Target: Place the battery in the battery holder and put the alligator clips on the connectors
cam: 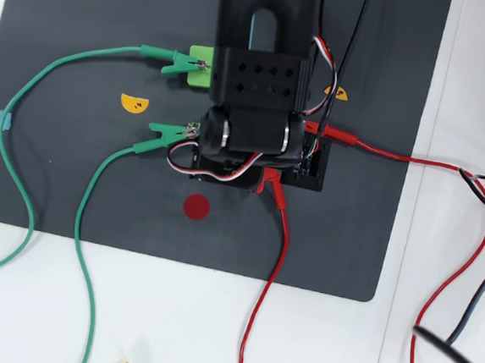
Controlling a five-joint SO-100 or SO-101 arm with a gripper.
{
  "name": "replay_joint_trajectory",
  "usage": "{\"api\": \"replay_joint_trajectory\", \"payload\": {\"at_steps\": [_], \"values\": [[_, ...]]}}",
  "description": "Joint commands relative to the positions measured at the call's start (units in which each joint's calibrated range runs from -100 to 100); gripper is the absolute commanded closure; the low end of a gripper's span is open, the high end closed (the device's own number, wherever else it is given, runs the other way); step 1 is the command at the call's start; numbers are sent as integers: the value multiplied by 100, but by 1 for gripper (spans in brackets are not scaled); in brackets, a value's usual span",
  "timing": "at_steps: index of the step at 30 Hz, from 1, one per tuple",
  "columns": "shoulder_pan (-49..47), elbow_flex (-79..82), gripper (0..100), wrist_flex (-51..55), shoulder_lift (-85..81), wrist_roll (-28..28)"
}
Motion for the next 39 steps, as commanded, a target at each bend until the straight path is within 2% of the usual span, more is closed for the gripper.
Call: {"api": "replay_joint_trajectory", "payload": {"at_steps": [1, 19, 39], "values": [[107, -46, 99, -58, 28, 22], [250, -11, 99, -258, 571, 28], [240, -11, 99, -162, -252, 126]]}}
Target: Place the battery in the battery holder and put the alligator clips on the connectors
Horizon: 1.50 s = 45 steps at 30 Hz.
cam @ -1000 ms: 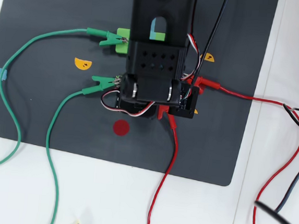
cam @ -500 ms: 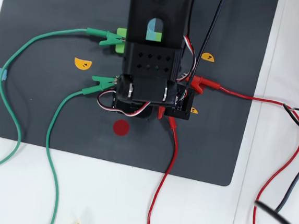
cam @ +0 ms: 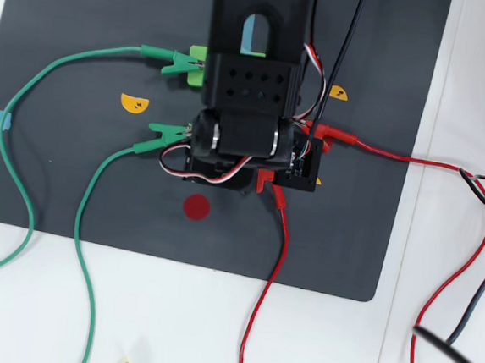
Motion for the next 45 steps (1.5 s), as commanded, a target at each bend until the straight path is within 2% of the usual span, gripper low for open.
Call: {"api": "replay_joint_trajectory", "payload": {"at_steps": [1, 45], "values": [[64, -20, 99, 7, -428, 28], [-191, 593, 99, -89, -412, -18]]}}
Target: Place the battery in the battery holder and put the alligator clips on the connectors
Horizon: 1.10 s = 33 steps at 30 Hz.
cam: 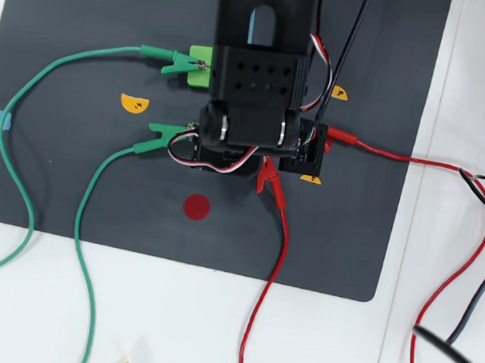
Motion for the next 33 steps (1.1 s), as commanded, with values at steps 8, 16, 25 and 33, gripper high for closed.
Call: {"api": "replay_joint_trajectory", "payload": {"at_steps": [8, 16, 25, 33], "values": [[-27, -41, 99, -38, -159, -18], [-27, -76, 99, -394, 163, -13], [-16, -41, 99, -386, 155, 2], [-27, -23, 98, -386, 155, 8]]}}
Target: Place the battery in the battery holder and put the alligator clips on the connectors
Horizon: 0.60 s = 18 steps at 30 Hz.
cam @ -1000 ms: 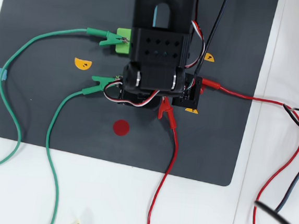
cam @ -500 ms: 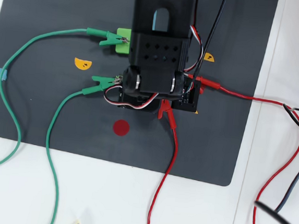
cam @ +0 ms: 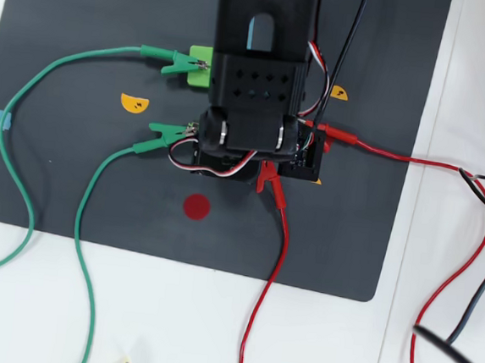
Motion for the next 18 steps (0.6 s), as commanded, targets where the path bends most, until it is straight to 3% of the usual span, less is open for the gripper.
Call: {"api": "replay_joint_trajectory", "payload": {"at_steps": [1, 8, 18], "values": [[-27, -23, 98, -38, -47, 8], [-27, -6, 85, -4, -47, -18], [-200, -49, 85, 100, -72, -55]]}}
